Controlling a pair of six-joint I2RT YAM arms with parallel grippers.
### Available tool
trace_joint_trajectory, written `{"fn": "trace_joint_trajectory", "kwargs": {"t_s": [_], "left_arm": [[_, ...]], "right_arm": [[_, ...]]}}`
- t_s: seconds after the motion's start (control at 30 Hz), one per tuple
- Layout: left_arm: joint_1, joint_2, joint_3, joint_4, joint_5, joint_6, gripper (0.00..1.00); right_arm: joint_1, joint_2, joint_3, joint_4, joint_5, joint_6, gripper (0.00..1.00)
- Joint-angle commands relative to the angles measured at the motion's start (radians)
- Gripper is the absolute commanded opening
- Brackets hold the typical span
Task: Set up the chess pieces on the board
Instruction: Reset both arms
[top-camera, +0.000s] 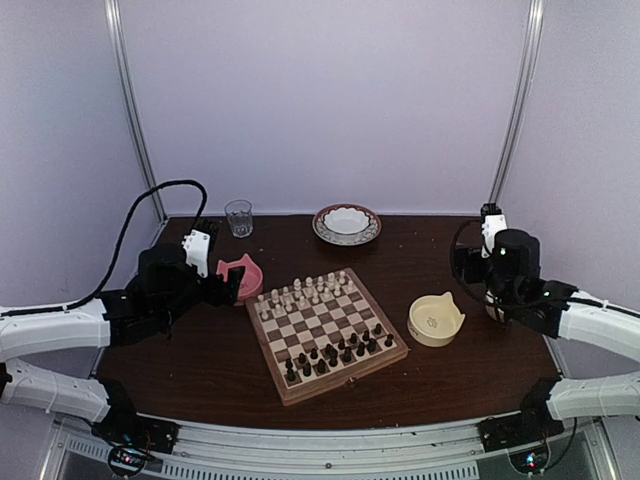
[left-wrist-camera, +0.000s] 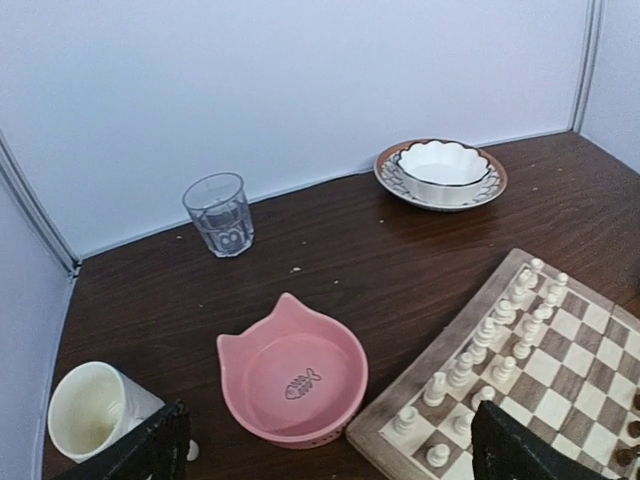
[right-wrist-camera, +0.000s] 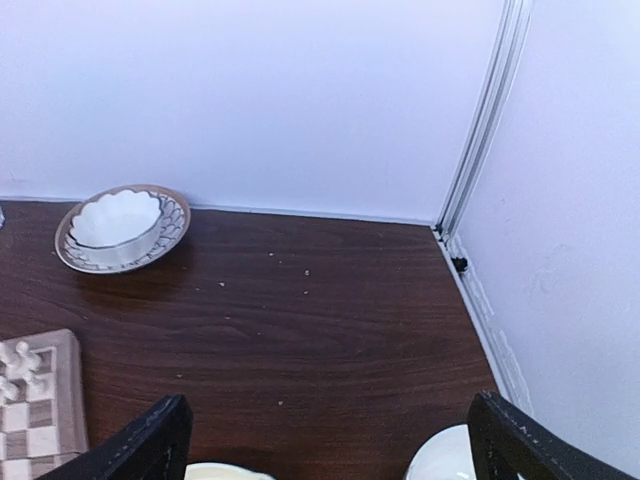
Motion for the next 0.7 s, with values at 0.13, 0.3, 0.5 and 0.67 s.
{"fn": "trace_joint_trajectory", "kwargs": {"t_s": [0.13, 0.3, 0.5, 0.67], "left_arm": [[0.089, 0.029, -0.024, 0.096, -0.114, 0.173, 0.97], [0.165, 0.031, -0.092, 0.206, -0.108, 0.212, 0.98], [0.236, 0.133, -0.110, 0.292, -0.105, 0.299, 0.98], [0.299, 0.229, -0.149, 0.440, -0.137, 0.343, 0.98]], "right_arm": [[-0.234, 0.105, -0.195, 0.494, -0.128, -0.245, 1.00], [-0.426, 0.241, -0.216, 0.573, -0.393, -0.212, 0.99], [-0.467, 0.455, -0.236, 0.827, -0.337, -0.248, 1.00], [-0.571, 0.586, -0.228, 0.899, -0.451, -0.151, 1.00]]}}
